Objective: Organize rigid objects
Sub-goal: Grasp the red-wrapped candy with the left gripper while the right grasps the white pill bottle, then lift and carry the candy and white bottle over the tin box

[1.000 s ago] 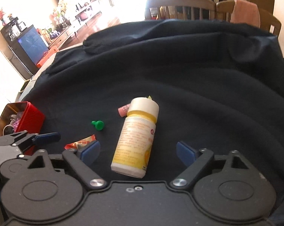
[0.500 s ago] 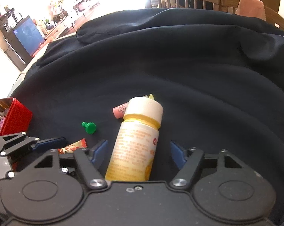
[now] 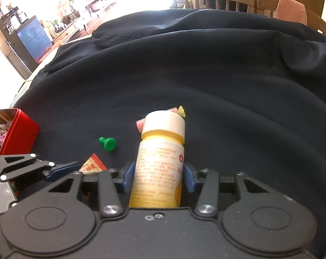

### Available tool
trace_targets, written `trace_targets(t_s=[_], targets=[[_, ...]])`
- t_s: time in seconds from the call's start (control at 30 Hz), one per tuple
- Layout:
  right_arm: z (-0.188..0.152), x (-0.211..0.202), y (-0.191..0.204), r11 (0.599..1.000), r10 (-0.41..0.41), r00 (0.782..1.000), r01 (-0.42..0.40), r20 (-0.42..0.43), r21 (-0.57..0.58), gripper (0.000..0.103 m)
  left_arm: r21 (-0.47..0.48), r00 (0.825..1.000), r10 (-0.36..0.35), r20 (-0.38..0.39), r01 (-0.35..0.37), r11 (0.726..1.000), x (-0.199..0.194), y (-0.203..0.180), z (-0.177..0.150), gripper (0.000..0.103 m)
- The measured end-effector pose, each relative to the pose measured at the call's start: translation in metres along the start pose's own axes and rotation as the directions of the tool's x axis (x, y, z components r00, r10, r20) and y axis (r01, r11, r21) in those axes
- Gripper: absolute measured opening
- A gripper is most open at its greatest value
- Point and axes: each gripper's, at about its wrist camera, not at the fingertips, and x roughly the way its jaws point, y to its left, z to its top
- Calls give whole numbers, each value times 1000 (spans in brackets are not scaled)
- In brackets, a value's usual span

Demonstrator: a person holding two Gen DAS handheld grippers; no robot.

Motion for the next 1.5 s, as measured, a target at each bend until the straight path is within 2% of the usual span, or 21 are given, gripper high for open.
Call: trace_targets(t_s=[0.57,1.03,1.5], targets=[[-24,-59,7,999,38,998,-37,50,-20,44,-89,1000,7,26,-5,996,-32,9,-8,21],[-34,-107,43,996,66,992,-60,106,-58,44,-154,997,-6,74,18,988,-89,21,-22,21],[-41,-128,98,990,115,982,-100,152,-97,44,-195,993,6,114,16,981,-138,67,-45,21]])
